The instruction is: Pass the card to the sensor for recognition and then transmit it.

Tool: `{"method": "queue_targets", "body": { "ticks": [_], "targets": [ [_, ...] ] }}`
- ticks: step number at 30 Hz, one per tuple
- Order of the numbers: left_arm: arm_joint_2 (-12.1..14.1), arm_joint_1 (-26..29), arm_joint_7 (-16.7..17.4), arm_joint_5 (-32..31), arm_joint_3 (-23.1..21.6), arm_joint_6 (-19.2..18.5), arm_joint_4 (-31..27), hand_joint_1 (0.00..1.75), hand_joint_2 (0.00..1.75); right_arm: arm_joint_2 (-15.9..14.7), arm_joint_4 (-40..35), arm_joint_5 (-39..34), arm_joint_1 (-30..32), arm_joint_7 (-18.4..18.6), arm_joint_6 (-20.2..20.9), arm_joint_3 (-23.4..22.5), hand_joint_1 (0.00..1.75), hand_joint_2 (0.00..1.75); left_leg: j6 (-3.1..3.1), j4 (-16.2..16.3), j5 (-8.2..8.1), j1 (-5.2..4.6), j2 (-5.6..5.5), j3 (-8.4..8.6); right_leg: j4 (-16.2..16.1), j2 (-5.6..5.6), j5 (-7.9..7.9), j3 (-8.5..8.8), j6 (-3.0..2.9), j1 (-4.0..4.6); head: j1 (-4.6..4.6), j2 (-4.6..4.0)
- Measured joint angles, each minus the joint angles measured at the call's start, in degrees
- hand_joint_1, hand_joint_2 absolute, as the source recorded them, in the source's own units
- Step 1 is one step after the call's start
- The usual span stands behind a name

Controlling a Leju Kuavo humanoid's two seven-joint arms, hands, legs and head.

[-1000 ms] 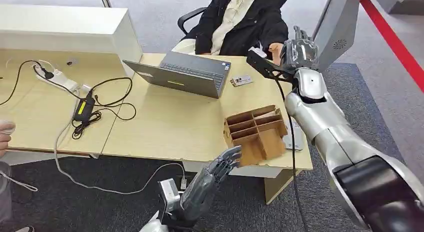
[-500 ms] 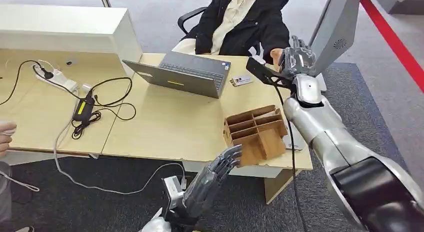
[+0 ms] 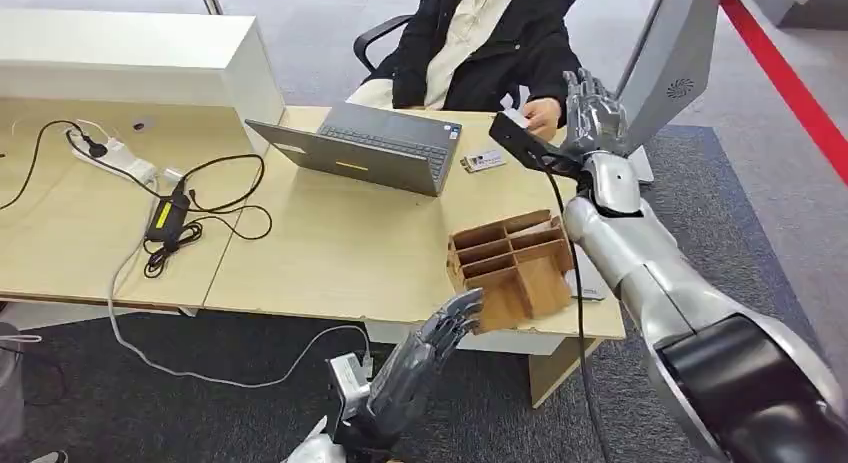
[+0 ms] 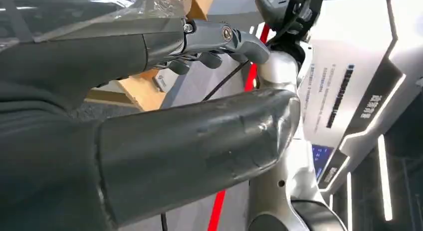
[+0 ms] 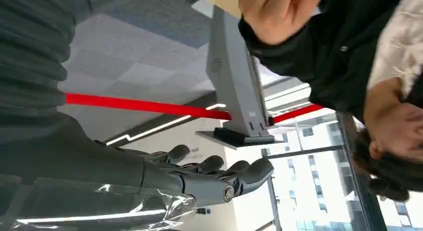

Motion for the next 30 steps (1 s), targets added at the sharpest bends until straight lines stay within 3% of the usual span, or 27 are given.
{"method": "queue_targets", "body": {
  "ticks": [5, 11, 14, 19, 24, 30],
  "targets": [
    [0.00, 0.19, 0.92, -2.34, 0.35, 2.56, 0.00, 0.00, 0.00, 0.46, -1.12, -9.03, -0.19, -7.13, -4.30, -1.58, 0.00, 1.75, 0.00, 0.00, 0.00, 0.00, 0.00, 0.00, 0.00, 0.00, 0.00, 0.01, 0.00, 0.00, 0.00, 0.00],
    [0.31, 1.44, 4.19, -6.24, 2.40, 6.55, -0.87, 0.00, 0.00, 0.50, -6.06, -25.88, 1.27, -16.65, -5.85, -5.99, 0.00, 1.75, 0.00, 0.00, 0.00, 0.00, 0.00, 0.02, 0.00, 0.00, 0.00, 0.02, 0.00, 0.00, 0.00, 0.00],
    [0.76, 2.50, 5.98, -8.08, 3.84, 7.80, -2.23, 0.00, 0.00, -0.13, -11.59, -27.69, 4.52, -16.04, -6.22, -7.54, 0.00, 1.75, 0.00, -0.01, 0.00, 0.01, -0.02, 0.03, 0.00, 0.00, 0.00, 0.06, 0.00, 0.01, 0.00, 0.00],
    [1.81, 5.19, 8.00, -10.45, 6.67, 9.20, -5.34, 0.00, 0.00, -1.33, -24.49, -24.67, 13.62, -13.92, -6.51, -9.97, 0.00, 1.75, 0.00, -0.01, -0.01, 0.01, -0.03, 0.04, 0.00, -0.01, -0.01, 0.05, 0.01, 0.01, -0.02, 0.00],
    [2.71, 7.84, 8.83, -11.87, 8.59, 9.73, -7.96, 0.00, 0.00, -1.86, -37.65, -20.58, 22.92, -13.79, -6.57, -12.48, 0.00, 1.75, 0.00, -0.02, -0.01, 0.01, -0.03, 0.03, -0.01, -0.01, -0.03, 0.05, -0.01, 0.02, -0.02, 0.00],
    [3.45, 9.38, 9.49, -12.52, 9.79, 10.27, -9.97, 0.00, 0.00, -2.40, -48.92, -20.01, 29.17, -13.96, -6.57, -15.06, 0.00, 1.75, 0.00, -0.02, -0.01, 0.01, -0.02, 0.08, -0.02, -0.01, -0.03, 0.07, -0.01, 0.01, 0.00, 0.00]
  ]
}}
